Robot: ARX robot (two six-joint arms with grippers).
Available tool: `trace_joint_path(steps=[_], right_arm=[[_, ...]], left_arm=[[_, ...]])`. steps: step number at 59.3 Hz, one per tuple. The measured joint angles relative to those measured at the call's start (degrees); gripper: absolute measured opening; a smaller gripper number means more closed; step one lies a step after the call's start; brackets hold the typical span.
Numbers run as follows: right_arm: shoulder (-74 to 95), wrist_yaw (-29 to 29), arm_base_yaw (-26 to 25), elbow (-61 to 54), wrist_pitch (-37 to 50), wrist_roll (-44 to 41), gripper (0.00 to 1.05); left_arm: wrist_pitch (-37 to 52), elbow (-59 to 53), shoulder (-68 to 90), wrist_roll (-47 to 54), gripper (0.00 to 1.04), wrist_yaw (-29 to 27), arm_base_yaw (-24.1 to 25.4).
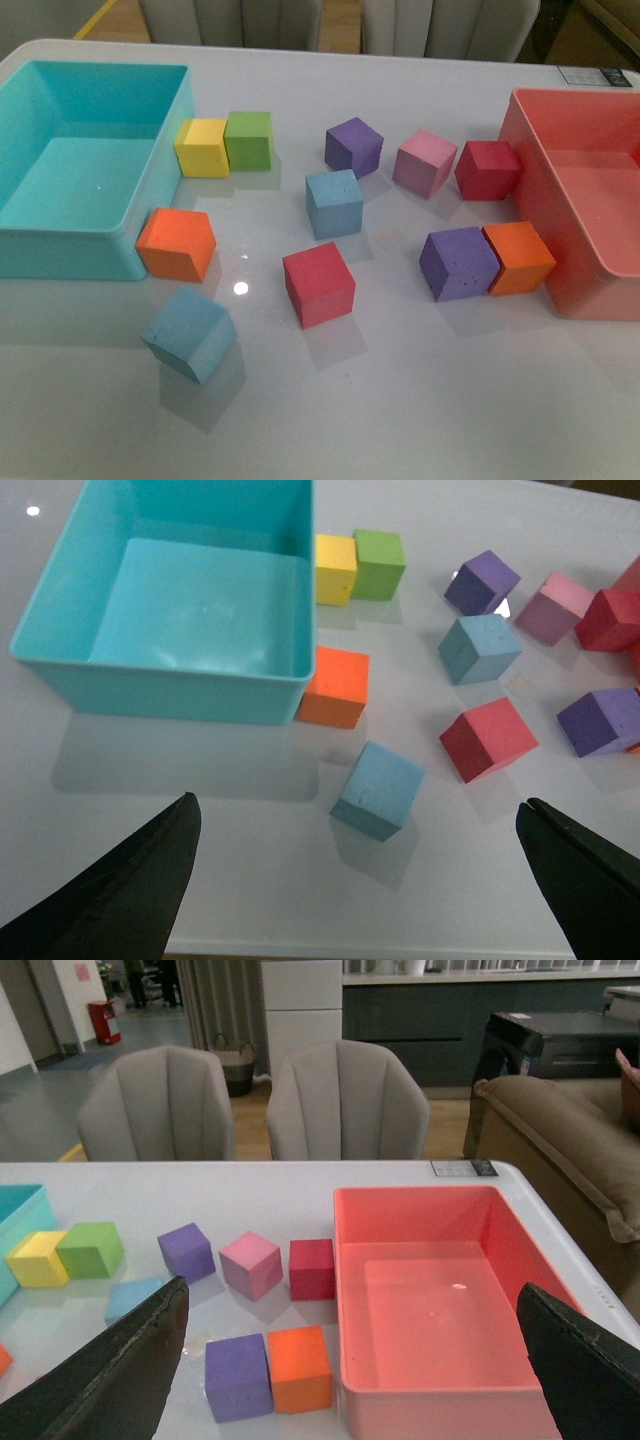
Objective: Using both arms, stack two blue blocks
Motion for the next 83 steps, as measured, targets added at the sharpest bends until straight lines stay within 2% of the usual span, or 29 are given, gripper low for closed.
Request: trace_joint_path(steps=[15,34,62,83], right_arm=[[0.0,0.0,0.0,0.0,0.0,0.0,0.96],[0.0,0.0,0.0,0.0,0.0,0.0,0.96],[0.0,0.0,0.0,0.0,0.0,0.0,0.96],[0.0,0.0,0.0,0.0,0.0,0.0,0.96]], left_arm=[[12.8,8.3,28.5,-1.2,0.96,-0.4,-5.6],[18.8,16.1,54.8,-0.8,0.96,-4.2,-10.4],[17.9,23.2,69.6,-7.3,0.96,-4.9,-11.3],[17.3,27.0,77.8,-1.4,0.96,-7.8,-13.0]])
